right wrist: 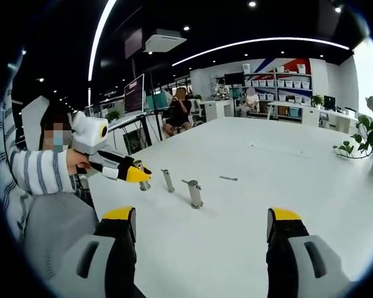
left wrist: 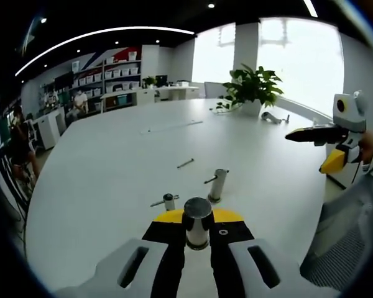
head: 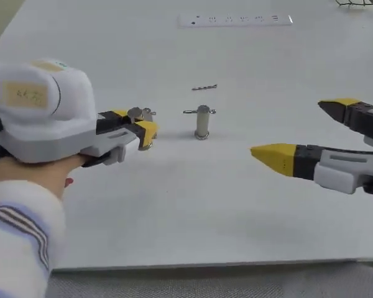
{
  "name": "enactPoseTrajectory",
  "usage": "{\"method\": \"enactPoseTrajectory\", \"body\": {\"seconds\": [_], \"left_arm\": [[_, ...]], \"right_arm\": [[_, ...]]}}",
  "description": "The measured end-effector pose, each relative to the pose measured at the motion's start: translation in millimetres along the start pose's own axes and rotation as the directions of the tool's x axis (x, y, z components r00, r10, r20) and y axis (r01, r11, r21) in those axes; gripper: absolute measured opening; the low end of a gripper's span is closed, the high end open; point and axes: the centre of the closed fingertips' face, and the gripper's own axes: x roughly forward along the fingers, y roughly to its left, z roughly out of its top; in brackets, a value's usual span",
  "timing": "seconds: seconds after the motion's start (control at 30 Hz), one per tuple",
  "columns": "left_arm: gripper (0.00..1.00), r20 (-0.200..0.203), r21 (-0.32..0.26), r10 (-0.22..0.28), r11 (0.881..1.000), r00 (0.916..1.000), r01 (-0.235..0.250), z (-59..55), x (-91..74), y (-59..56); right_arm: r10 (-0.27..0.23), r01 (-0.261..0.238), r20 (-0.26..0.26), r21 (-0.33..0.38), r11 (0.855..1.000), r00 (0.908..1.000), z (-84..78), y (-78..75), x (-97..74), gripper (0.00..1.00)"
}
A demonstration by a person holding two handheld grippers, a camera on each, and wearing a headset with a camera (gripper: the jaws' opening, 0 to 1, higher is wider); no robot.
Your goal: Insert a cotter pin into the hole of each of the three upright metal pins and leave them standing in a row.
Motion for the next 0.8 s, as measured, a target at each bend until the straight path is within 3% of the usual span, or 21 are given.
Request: {"method": "enactPoseTrajectory", "body": {"seconds": [0.27,0.4,0.6,0.8], "left_arm": [[0.10,-0.029,-0.051,0.018,0.999,0.9994,-0.019,-19.8,7.7,-10.0],[0.10,-0.070,-0.033,0.033,0.999,0.9970,-0.036,-30.1,13.8,-12.7],[0.10,-0.071,-0.038,0.038,0.998,0.9968,-0.041,-30.0,21.5,-16.3],[0.10,-0.098,-0.038,0.027,0.999,0.9949,-0.031,-34.1,27.3,-19.7]], "right_arm": [[0.024,-0.024,-0.011,-0.011,1.000,0.9996,-6.6,-1.9,3.8,0.85],[0.036,-0.037,-0.017,-0.012,0.999,0.9992,-9.7,-2.3,8.3,0.85],[0.048,-0.048,-0.021,-0.010,0.999,0.9986,-15.3,-1.7,12.3,0.85],[0.045,-0.045,-0.021,0.003,0.999,0.9988,-20.0,-2.0,12.3,0.85]]}}
